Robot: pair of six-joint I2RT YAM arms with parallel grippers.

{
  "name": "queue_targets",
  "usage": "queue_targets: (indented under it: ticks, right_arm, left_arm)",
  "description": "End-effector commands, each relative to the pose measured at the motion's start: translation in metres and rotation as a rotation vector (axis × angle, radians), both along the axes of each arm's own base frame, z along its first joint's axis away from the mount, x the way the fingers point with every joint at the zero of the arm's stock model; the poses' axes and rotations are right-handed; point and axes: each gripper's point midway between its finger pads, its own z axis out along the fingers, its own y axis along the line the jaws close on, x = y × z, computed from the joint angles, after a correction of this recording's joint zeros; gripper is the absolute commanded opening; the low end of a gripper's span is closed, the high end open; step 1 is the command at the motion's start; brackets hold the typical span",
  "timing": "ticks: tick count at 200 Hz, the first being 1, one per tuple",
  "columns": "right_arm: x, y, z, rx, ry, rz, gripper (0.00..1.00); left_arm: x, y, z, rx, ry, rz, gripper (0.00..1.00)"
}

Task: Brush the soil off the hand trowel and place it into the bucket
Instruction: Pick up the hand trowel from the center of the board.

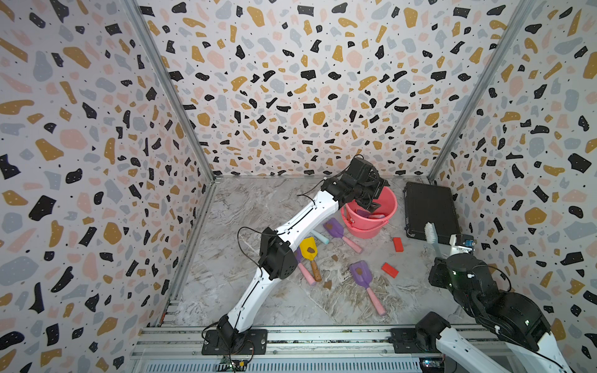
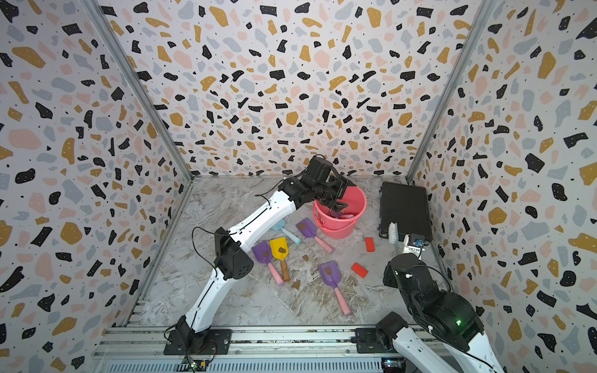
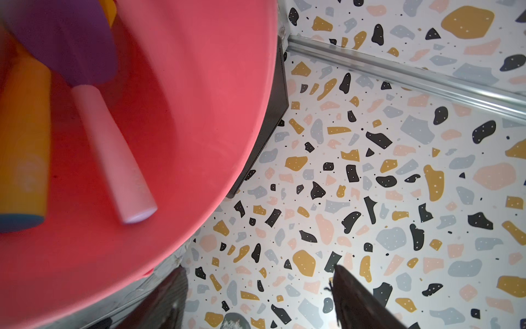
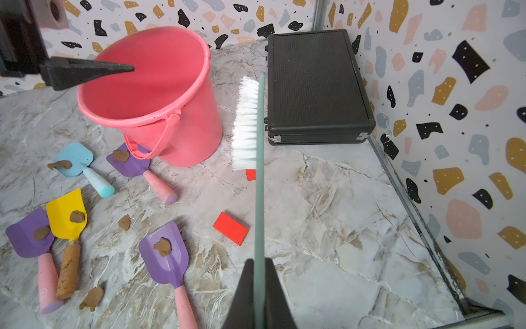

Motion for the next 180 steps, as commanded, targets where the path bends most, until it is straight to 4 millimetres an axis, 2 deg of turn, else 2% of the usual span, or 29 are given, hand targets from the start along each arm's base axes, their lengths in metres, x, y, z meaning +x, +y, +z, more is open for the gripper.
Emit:
queue_targets:
  ticks: [1,17,38,56,70,102,131,160,180]
  right_arm:
    - [0.007,0.009,0.022,-0.022,-0.072,0.075,0.00]
    - [0.013,0.024,0.030,-0.043,-0.113,0.181,0.00]
    - [0.016,0.049,0.039,-0.060,-0.161,0.343,0.00]
    - [0.019,0.066,0.045,-0.052,-0.181,0.429,0.00]
    - [0.019,0.083,0.045,-0.041,-0.183,0.519,0.00]
    - [0.017,0.128,0.028,0.014,-0.111,0.736,0.00]
    - [0.022,0.152,0.018,0.078,-0.073,0.804,0.00]
    - [0.027,0.165,0.012,0.101,-0.087,0.843,0.00]
    - [0.031,0.168,0.006,0.101,-0.077,0.836,0.00]
  left_arm:
    - [-0.016,0.024,0.057,0.052,-0.215,-0.040,0.80]
    - [-0.023,0.047,0.068,0.158,-0.310,-0.052,0.80]
    - [-0.031,0.093,0.080,0.354,-0.439,-0.032,0.80]
    - [-0.042,0.132,0.082,0.501,-0.497,-0.020,0.80]
    - [-0.055,0.165,0.074,0.620,-0.511,-0.012,0.80]
    - [-0.088,0.239,0.034,0.836,-0.481,0.040,0.80]
    - [-0.121,0.296,-0.009,0.934,-0.390,0.113,0.80]
    - [-0.157,0.333,-0.050,1.037,-0.264,0.125,0.78]
    - [-0.178,0.343,-0.076,1.100,-0.174,0.103,0.73]
